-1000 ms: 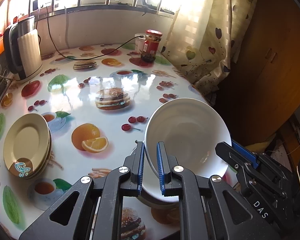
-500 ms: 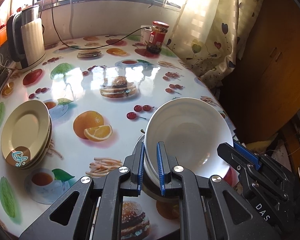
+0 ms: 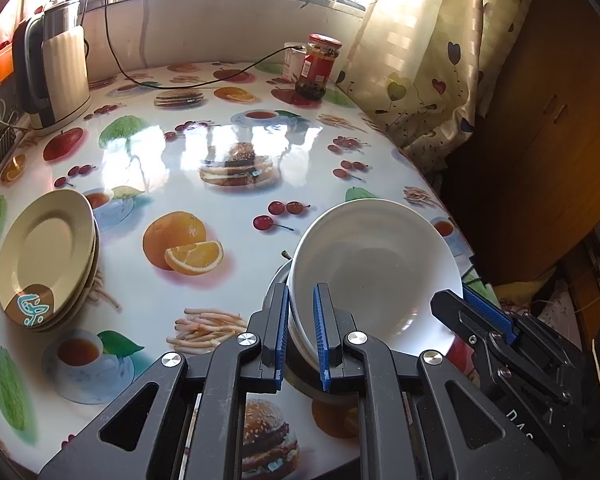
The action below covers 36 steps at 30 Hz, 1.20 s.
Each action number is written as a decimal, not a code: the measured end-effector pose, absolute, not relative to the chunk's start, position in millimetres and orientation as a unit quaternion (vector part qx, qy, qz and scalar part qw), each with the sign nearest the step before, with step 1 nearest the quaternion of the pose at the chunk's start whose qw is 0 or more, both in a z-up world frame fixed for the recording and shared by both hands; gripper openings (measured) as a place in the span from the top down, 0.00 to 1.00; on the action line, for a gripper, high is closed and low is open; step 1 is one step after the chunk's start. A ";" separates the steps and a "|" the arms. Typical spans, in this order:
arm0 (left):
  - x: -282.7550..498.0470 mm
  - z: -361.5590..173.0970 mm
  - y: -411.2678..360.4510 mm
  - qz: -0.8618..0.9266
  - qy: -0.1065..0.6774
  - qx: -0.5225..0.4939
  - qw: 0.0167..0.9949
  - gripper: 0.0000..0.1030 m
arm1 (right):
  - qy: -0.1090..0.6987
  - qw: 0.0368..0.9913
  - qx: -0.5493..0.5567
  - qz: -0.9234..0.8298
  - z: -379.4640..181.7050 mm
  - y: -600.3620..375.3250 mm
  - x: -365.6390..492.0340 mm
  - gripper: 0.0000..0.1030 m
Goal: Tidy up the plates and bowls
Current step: 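Open both grippers to release the blue-banded bowl on the stack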
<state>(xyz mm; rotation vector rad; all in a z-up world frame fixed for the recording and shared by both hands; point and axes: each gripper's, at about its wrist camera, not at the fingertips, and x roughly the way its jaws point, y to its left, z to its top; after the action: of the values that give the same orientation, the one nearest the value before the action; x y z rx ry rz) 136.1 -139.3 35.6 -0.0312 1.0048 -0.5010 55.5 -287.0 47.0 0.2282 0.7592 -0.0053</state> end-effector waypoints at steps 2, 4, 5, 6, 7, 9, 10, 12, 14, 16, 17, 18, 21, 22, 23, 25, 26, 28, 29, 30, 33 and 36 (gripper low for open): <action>136.7 34.5 -139.3 -0.237 0.478 -0.016 0.845 0.87 | 0.371 0.922 0.112 -0.003 45.3 -287.8 55.9 0.83; 137.0 33.2 -139.9 -0.237 0.480 -0.016 0.845 0.87 | 0.374 0.920 0.113 -0.003 42.7 -288.3 56.7 0.83; 137.7 32.8 -140.0 -0.236 0.481 -0.017 0.844 0.87 | 0.375 0.920 0.113 -0.003 42.2 -288.8 56.9 0.83; 138.0 32.6 -140.0 -0.236 0.481 -0.017 0.844 0.87 | 0.376 0.920 0.114 -0.003 41.7 -288.8 57.5 0.83; 138.4 32.3 -139.6 -0.236 0.481 -0.017 0.844 0.87 | 0.377 0.919 0.114 -0.003 41.5 -289.0 57.8 0.83; 138.3 32.2 -139.8 -0.237 0.482 -0.017 0.844 0.87 | 0.379 0.918 0.114 -0.004 41.0 -289.4 58.5 0.83; 138.6 31.7 -139.8 -0.237 0.483 -0.017 0.843 0.87 | 0.380 0.918 0.114 -0.004 40.2 -289.6 58.3 0.83; 138.7 31.6 -139.6 -0.237 0.483 -0.018 0.843 0.87 | 0.381 0.917 0.116 -0.004 39.4 -289.9 58.5 0.83; 138.4 31.5 -139.9 -0.237 0.483 -0.018 0.843 0.87 | 0.381 0.917 0.115 -0.005 39.3 -290.1 58.7 0.82; 138.0 31.7 -140.0 -0.237 0.482 -0.017 0.843 0.87 | 0.383 0.916 0.117 -0.005 38.8 -290.8 59.3 0.82; 138.3 31.8 -139.0 -0.237 0.484 -0.019 0.842 0.87 | 0.384 0.916 0.118 -0.005 38.0 -291.2 59.1 0.82; 137.4 32.2 -139.5 -0.238 0.483 -0.020 0.843 0.87 | 0.384 0.915 0.119 -0.005 37.5 -291.3 58.8 0.82; 137.6 31.6 -140.1 -0.238 0.483 -0.019 0.843 0.87 | 0.385 0.915 0.118 -0.006 37.9 -291.6 59.6 0.81; 137.4 31.4 -139.6 -0.237 0.483 -0.020 0.843 0.87 | 0.386 0.915 0.119 -0.005 37.1 -292.0 59.3 0.81; 137.4 31.2 -139.4 -0.237 0.483 -0.020 0.843 0.87 | 0.386 0.915 0.120 -0.005 36.7 -292.1 59.5 0.81; 137.2 31.0 -138.5 -0.236 0.484 -0.021 0.843 0.87 | 0.387 0.914 0.119 -0.005 36.3 -291.9 60.0 0.81; 137.5 30.9 -138.6 -0.237 0.483 -0.020 0.843 0.87 | 0.387 0.914 0.120 -0.005 36.3 -291.9 60.0 0.81; 137.4 31.0 -138.4 -0.237 0.483 -0.022 0.842 0.87 | 0.387 0.914 0.120 -0.006 35.4 -292.1 59.8 0.81; 137.1 30.9 -138.5 -0.237 0.483 -0.022 0.843 0.87 | 0.387 0.914 0.120 -0.005 35.5 -292.1 60.1 0.81; 137.2 30.9 -138.1 -0.237 0.483 -0.022 0.843 0.87 | 0.387 0.914 0.120 -0.006 35.5 -292.0 60.1 0.81; 137.0 31.0 -137.6 -0.238 0.483 -0.023 0.842 0.87 | 0.388 0.914 0.120 -0.006 35.7 -292.1 60.4 0.81; 135.9 31.9 -137.1 -0.241 0.480 -0.023 0.843 0.87 | 0.385 0.915 0.122 -0.006 35.7 -292.7 59.8 0.81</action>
<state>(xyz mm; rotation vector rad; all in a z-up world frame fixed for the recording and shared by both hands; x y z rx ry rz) 135.9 -137.1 31.9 -0.0488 1.0132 -0.5078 59.8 -292.7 35.7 0.2509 0.7921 -0.0123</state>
